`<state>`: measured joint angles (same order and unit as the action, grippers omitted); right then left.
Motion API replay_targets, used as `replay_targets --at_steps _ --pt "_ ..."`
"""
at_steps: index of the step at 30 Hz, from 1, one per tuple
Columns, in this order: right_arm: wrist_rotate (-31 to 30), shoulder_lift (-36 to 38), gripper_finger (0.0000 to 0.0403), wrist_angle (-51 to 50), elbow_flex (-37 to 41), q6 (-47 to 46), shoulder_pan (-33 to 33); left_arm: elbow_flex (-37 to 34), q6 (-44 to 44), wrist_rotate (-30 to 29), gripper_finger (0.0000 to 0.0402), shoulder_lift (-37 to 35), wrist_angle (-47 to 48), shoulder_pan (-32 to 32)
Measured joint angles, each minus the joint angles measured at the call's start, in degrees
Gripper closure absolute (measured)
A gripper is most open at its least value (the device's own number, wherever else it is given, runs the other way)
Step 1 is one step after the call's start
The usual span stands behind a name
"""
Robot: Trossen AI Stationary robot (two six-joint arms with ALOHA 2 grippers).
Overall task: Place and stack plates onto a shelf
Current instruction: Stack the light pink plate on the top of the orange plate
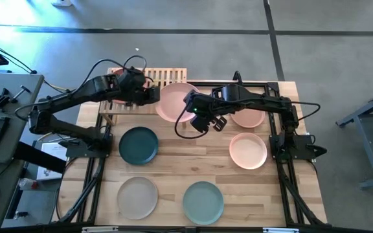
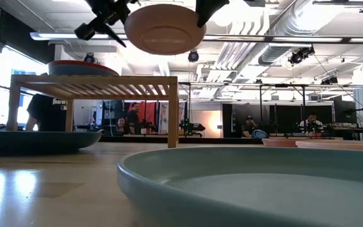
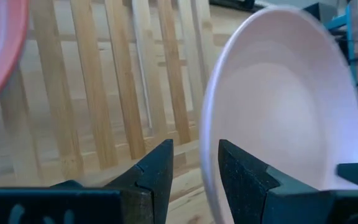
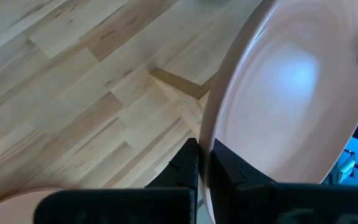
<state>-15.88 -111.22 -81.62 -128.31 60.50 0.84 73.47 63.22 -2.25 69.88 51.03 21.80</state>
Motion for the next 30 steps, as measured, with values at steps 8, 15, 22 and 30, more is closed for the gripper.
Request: replay_targets --at_steps 8,15,22,30 --pt "0.01 0.0 0.0403 -0.01 0.0 -0.35 0.0 -0.02 -1.02 0.21 0.0293 2.13 0.02 0.0" --pt "0.04 0.0 0.0403 -0.44 0.0 -2.0 0.0 -0.02 -2.17 0.27 0.0344 2.1 -0.09 -0.03" --pt "-0.07 0.0 0.0403 -0.17 0.0 -4.38 0.02 -0.02 -3.53 0.06 0.0393 2.1 -0.68 0.0" --pt "0.02 -0.02 0.0402 -0.25 0.0 -11.99 1.05 -0.02 -5.33 -0.24 0.0398 2.1 -0.72 0.02"
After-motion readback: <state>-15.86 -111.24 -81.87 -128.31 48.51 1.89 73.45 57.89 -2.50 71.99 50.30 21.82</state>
